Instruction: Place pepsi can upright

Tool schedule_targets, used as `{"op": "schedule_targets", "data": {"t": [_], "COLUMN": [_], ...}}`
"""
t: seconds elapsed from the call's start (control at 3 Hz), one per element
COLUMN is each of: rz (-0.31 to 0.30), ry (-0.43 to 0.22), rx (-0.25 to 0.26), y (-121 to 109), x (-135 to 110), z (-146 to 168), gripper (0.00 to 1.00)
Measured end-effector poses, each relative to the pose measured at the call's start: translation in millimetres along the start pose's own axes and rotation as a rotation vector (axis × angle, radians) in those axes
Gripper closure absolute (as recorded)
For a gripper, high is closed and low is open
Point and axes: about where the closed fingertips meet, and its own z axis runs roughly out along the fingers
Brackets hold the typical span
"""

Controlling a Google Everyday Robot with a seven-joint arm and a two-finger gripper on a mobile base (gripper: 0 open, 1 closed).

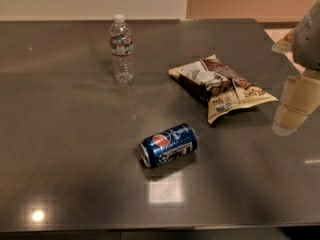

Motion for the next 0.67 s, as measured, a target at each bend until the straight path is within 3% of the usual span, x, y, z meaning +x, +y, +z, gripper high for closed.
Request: {"op": "schedule_targets", "data": {"t": [0.67], "rz": [-0.010], "ry": [-0.003], "rx": [0.005], "y": [0.4], "x": [-3.7], "z": [-0.9], "gripper": [0.00]}}
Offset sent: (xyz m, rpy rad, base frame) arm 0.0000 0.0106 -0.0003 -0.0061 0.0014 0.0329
